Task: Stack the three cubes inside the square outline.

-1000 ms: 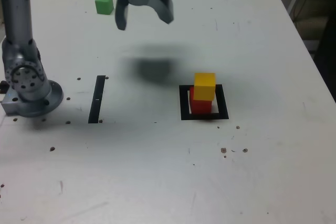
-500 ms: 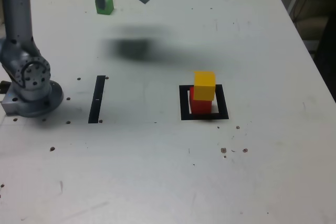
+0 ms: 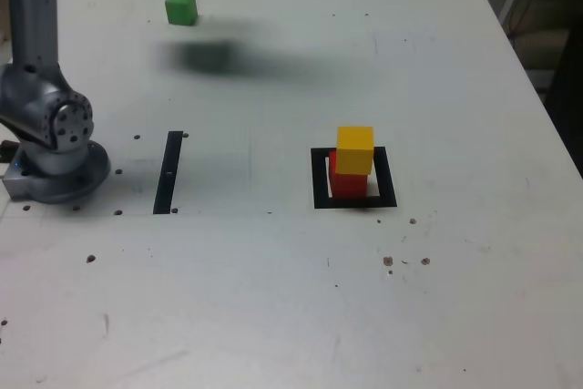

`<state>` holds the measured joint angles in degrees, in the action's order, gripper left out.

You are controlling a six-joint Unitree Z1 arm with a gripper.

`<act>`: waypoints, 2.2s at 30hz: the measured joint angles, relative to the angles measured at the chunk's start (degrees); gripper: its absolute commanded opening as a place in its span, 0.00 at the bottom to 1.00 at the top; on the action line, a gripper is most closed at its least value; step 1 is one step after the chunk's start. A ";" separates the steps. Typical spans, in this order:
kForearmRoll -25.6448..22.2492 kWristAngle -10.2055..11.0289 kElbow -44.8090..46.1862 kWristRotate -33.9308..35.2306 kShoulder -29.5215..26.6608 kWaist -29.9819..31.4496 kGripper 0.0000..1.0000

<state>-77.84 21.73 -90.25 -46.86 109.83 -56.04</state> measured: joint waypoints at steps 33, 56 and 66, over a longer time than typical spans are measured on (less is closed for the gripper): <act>2.91 -0.26 -10.39 -19.79 13.35 -11.41 0.96; 4.13 -2.71 -10.81 -19.56 18.44 -11.33 0.34; 4.14 -3.38 -10.80 -19.82 18.44 -11.34 0.33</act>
<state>-73.71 18.36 -101.05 -66.68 128.27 -67.38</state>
